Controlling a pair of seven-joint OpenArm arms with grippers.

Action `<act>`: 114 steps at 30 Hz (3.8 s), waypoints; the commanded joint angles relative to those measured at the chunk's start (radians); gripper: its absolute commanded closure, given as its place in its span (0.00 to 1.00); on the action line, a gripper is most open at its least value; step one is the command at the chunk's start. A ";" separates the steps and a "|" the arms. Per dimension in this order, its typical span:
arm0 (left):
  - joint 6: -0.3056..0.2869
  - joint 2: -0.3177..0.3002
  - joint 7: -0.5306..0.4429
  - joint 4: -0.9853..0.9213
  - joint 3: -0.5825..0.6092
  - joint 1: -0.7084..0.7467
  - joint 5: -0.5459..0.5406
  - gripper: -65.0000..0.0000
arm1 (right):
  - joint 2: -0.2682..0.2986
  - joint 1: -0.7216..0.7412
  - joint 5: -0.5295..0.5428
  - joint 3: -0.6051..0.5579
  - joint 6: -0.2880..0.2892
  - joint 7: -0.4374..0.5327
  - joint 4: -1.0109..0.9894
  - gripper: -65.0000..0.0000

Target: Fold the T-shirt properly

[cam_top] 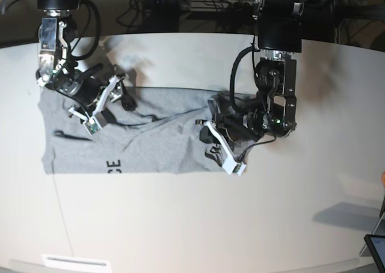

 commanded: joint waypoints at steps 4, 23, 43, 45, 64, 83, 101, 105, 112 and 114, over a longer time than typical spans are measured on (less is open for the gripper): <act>0.002 0.010 -0.017 0.015 -0.002 -0.023 -0.024 1.00 | 0.007 0.007 0.005 0.004 0.002 -0.002 0.008 0.43; 0.002 0.087 -0.019 0.022 -0.010 -0.018 -0.033 0.54 | 0.007 0.003 0.005 0.004 0.002 -0.002 0.008 0.43; -0.001 -0.030 -0.011 0.124 -0.063 -0.008 -0.308 0.51 | 0.007 0.003 0.005 0.004 0.002 -0.002 0.008 0.43; -0.001 -0.050 -0.010 0.159 -0.063 0.014 -0.308 0.51 | 0.007 0.004 0.005 0.004 0.002 -0.002 0.008 0.43; 0.001 -0.159 -0.013 0.352 -0.079 0.156 0.182 0.51 | 0.009 0.004 0.005 -0.003 0.002 -0.020 0.204 0.42; 0.001 -0.340 -0.019 0.349 -0.493 0.407 0.189 0.51 | -0.159 0.257 0.011 -0.168 0.002 -0.248 0.105 0.42; 0.001 -0.335 -0.102 0.346 -0.482 0.482 0.189 0.51 | -0.222 0.426 0.011 -0.161 0.002 -0.191 -0.268 0.43; 0.001 -0.335 -0.102 0.345 -0.484 0.494 0.189 0.51 | -0.234 0.444 0.011 -0.164 0.002 -0.159 -0.320 0.43; 0.001 -0.335 -0.102 0.345 -0.490 0.499 0.189 0.51 | -0.235 0.480 0.011 -0.164 0.002 -0.139 -0.394 0.43; 0.001 -0.335 -0.102 0.345 -0.488 0.499 0.189 0.51 | -0.237 0.487 0.011 -0.164 0.002 -0.125 -0.402 0.50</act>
